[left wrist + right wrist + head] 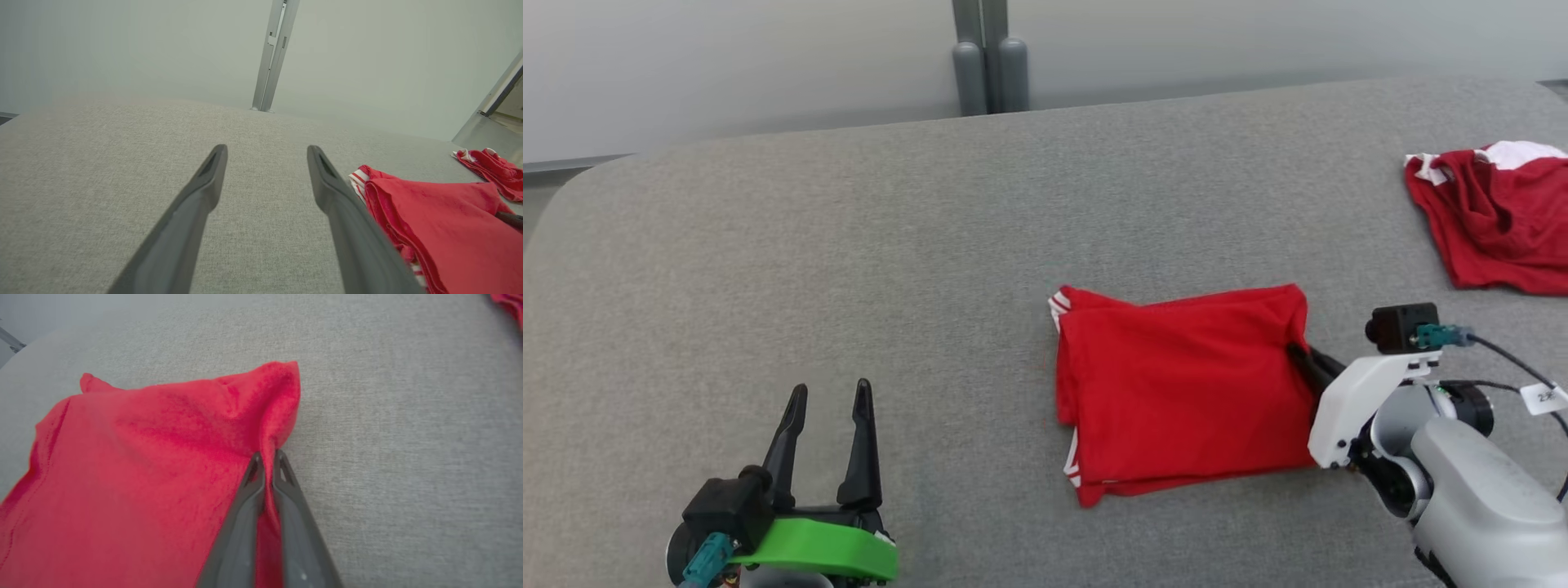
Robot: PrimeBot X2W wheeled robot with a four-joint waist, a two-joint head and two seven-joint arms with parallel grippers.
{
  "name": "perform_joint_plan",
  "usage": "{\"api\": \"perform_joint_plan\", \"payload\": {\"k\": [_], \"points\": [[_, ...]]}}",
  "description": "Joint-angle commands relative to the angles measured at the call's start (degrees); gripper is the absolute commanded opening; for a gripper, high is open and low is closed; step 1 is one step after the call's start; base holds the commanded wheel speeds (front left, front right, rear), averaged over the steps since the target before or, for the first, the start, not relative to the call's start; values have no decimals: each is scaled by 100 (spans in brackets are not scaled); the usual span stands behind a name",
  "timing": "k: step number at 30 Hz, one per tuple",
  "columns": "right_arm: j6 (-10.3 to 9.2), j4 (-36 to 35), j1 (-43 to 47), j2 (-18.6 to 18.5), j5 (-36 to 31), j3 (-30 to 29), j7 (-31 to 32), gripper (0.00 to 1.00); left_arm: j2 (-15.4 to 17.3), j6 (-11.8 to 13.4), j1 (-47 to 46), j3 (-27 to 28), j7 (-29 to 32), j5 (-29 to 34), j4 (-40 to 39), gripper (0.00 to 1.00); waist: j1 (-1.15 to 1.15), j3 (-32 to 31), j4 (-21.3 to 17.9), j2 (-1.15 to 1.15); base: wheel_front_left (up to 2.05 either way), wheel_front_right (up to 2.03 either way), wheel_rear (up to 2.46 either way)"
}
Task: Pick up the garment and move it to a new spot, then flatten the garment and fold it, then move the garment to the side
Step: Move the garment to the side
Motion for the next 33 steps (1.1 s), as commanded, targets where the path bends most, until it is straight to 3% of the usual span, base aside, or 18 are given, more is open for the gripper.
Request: {"api": "perform_joint_plan", "payload": {"k": [1, 10, 17, 24, 33], "points": [[-10, 20, -132, -119, -42, -44, -51, 0, 2, -18, -63, -1, -15, 56, -15, 100, 0, 99, -417, 0, 0, 0, 0], [-9, -68, -580, -423, -164, -326, -169, 0, 7, -89, -310, -72, -14, 215, -40, 100, 0, 508, -1584, 0, 0, 0, 0], [-9, -123, -781, -339, -259, -448, -270, 0, 49, -146, -501, -99, -15, 339, -4, 100, 0, 772, -2111, 0, 0, 0, 0], [-9, -96, -1014, -254, -394, -540, -333, 0, 61, -196, -621, -115, -14, 367, 73, 100, 0, 850, -2100, 0, 0, 0, 0], [-9, 142, -1744, -238, -660, -713, -116, 0, 32, -198, -671, -90, -15, 263, 74, 100, 0, 828, -1592, 0, 0, 0, 0]]}}
